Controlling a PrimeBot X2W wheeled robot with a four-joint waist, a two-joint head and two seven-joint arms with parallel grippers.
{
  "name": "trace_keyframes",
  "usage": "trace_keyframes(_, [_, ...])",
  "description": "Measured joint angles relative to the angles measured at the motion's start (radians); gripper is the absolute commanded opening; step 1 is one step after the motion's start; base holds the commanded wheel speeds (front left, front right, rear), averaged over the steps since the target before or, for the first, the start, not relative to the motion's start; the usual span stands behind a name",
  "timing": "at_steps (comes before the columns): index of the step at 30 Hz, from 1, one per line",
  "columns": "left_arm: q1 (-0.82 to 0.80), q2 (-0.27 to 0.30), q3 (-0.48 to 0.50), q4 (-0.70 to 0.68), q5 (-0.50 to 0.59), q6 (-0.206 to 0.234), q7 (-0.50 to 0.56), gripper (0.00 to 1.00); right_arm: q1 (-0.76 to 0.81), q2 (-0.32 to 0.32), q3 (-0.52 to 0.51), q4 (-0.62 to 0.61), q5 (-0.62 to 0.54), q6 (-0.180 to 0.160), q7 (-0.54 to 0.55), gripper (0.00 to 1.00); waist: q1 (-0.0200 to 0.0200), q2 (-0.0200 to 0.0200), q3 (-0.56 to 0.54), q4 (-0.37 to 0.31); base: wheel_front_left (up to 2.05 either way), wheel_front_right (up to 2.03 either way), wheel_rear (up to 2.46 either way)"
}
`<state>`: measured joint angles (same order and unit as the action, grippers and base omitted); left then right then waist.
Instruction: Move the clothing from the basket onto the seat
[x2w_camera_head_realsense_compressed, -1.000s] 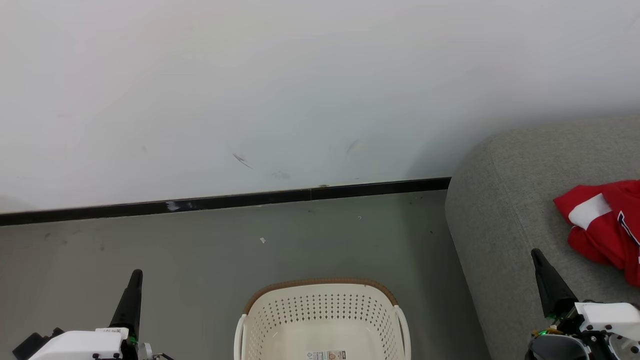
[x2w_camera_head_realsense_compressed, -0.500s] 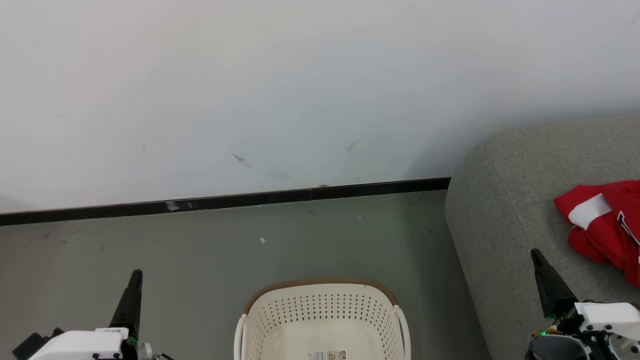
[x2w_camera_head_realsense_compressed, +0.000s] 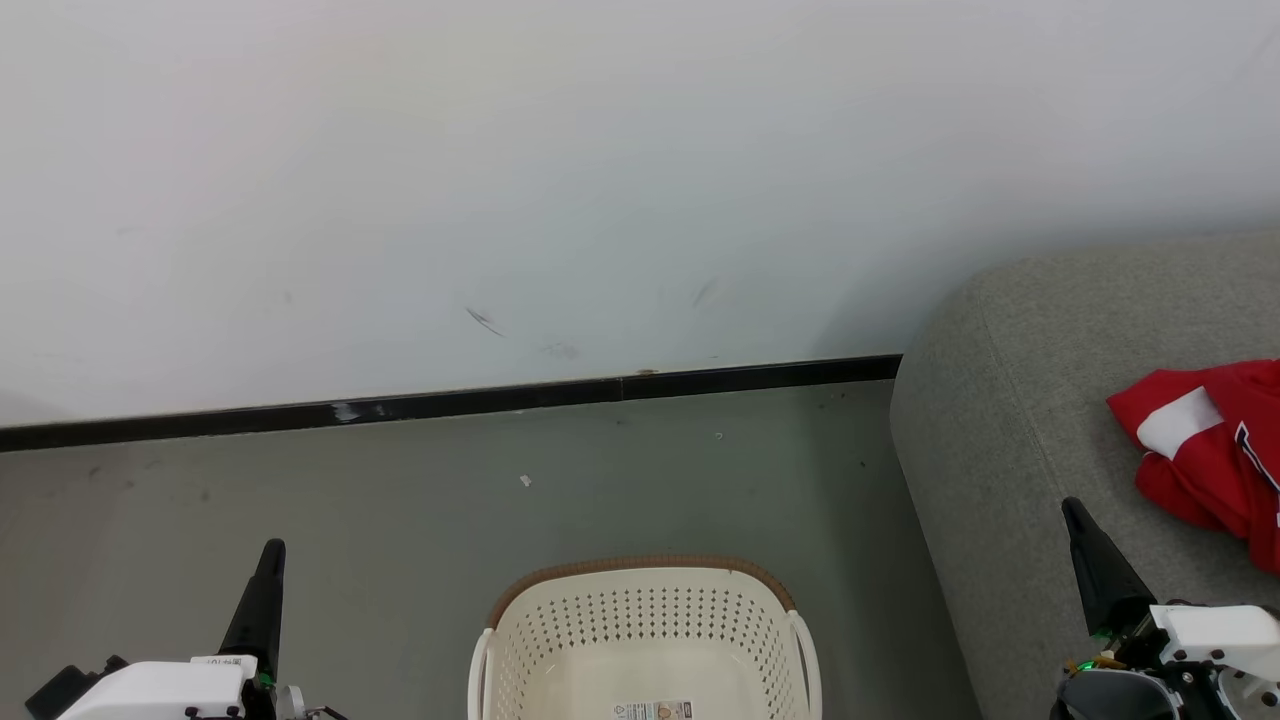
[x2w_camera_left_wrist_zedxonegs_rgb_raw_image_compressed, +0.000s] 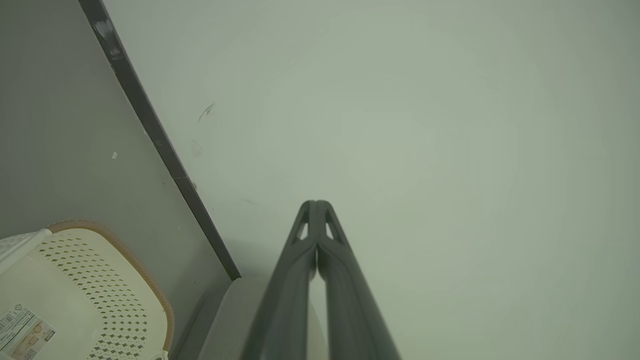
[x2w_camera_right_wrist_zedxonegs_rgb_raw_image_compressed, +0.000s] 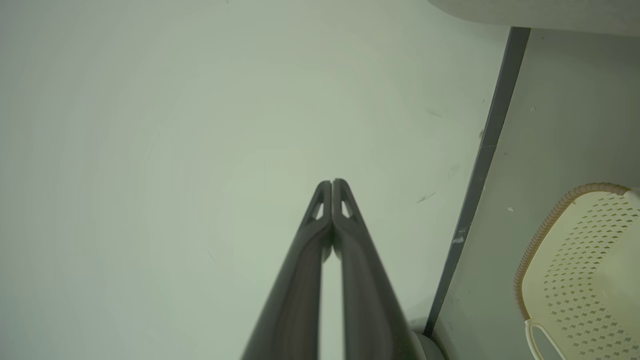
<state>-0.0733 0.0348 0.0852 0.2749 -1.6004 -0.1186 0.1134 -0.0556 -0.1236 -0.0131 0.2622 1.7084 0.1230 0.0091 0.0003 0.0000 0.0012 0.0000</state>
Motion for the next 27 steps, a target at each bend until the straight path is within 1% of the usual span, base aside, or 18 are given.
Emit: trace_keyframes(27, [0.000,0.000,0.000,0.000,0.000,0.000,0.000,0.00,0.000,0.001,-0.002,0.001,0.000,0.000,0.001,0.00,-0.0001,0.0000,0.000,0.000,0.00,0.00,0.00])
